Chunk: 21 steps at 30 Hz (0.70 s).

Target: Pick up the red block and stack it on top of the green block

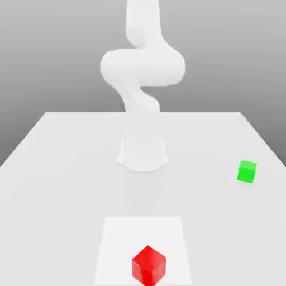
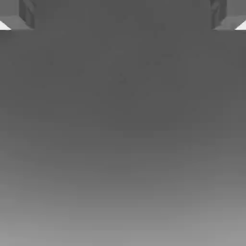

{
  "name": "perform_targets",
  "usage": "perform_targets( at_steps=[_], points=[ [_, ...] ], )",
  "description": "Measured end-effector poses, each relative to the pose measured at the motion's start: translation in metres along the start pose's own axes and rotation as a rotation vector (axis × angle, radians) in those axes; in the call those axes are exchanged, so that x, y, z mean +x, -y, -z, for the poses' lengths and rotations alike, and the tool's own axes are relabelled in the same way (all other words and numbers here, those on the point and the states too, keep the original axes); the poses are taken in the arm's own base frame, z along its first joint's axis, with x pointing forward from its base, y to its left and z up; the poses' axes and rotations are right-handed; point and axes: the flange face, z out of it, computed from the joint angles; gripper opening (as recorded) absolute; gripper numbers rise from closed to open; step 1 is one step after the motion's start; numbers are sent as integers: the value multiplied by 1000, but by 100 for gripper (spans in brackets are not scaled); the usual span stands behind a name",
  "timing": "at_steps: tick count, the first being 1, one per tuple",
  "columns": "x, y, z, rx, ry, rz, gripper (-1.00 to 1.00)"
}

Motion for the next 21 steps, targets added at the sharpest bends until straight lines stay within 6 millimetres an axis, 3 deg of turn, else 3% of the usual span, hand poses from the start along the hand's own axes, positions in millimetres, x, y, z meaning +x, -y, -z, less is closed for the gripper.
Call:
perform_targets(
  at_steps=[4,9,15,21],
  points=[
    [-4,-8,-84,-31,133,110,0],
    [-27,-25,-180,-73,280,245,0],
    [-73,-59,-282,-134,440,413,0],
    [-130,-108,-363,-209,583,595,0]
  ],
)
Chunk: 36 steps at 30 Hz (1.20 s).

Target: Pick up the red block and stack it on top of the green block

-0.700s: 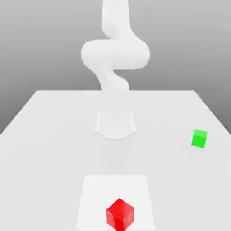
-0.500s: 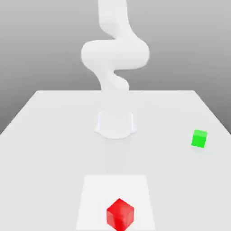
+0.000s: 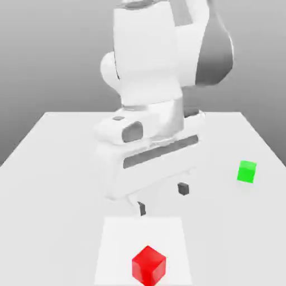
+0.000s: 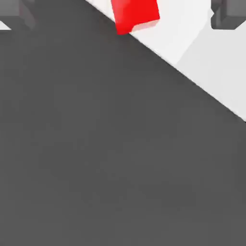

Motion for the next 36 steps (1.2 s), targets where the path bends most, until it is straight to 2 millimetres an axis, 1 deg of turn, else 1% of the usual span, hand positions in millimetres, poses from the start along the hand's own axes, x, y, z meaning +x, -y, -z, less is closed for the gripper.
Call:
perform_targets(
  at_steps=[4,9,10,15,16,17,18,21,22,24,27,28,30,31,32,34,36],
  points=[
    [-20,-13,-63,-68,93,113,0],
    [-30,-21,-129,-84,114,142,0],
    [-32,-22,-138,-84,115,142,-100],
    [-32,-22,-138,-84,117,142,-100],
    [-33,-22,-142,-84,117,142,-100],
    [-32,-22,-138,-84,117,143,-100],
    [-30,-21,-129,-85,116,143,-100],
    [-26,-18,-94,-84,116,143,-100],
    [-28,-11,-84,-81,118,149,-100],
    [-45,35,-80,-57,130,206,-100],
    [-85,108,-75,-25,150,310,-100],
    [-103,133,-73,-16,157,352,-100],
    [-151,190,-68,-2,171,467,-100],
    [-174,211,-65,3,177,515,-100],
    [-198,229,-62,6,181,562,-100],
    [-246,258,-54,8,187,650,-100],
    [-288,273,-46,4,186,714,-100]
  ],
)
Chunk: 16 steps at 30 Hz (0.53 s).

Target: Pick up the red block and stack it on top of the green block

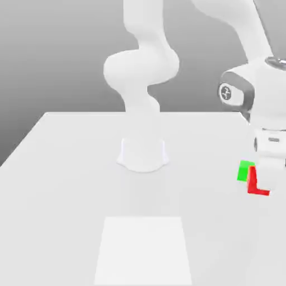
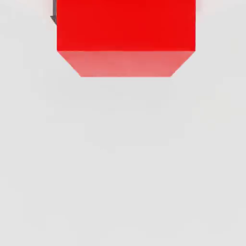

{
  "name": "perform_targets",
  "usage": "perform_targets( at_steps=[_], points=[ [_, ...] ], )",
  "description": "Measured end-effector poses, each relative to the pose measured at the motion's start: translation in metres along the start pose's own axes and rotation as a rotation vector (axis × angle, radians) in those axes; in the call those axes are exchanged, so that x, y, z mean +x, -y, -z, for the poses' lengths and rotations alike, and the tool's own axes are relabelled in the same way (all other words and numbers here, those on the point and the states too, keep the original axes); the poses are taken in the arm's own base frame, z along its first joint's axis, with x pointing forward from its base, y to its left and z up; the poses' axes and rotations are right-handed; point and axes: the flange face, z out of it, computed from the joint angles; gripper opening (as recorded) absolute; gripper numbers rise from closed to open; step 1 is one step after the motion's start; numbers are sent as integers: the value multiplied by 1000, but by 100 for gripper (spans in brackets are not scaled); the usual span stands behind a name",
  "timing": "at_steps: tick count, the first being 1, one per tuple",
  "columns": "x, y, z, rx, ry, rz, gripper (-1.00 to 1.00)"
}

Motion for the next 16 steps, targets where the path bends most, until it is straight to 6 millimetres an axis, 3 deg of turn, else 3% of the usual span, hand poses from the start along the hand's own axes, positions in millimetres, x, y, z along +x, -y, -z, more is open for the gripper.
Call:
perform_targets(
  at_steps=[6,13,14,16],
  points=[
    [-82,90,-2,-57,-14,191,-100],
    [-93,96,-59,-71,-20,219,-100],
    [-93,95,-64,-70,-19,218,100],
    [-93,96,-64,-70,-19,220,100]
  ],
)
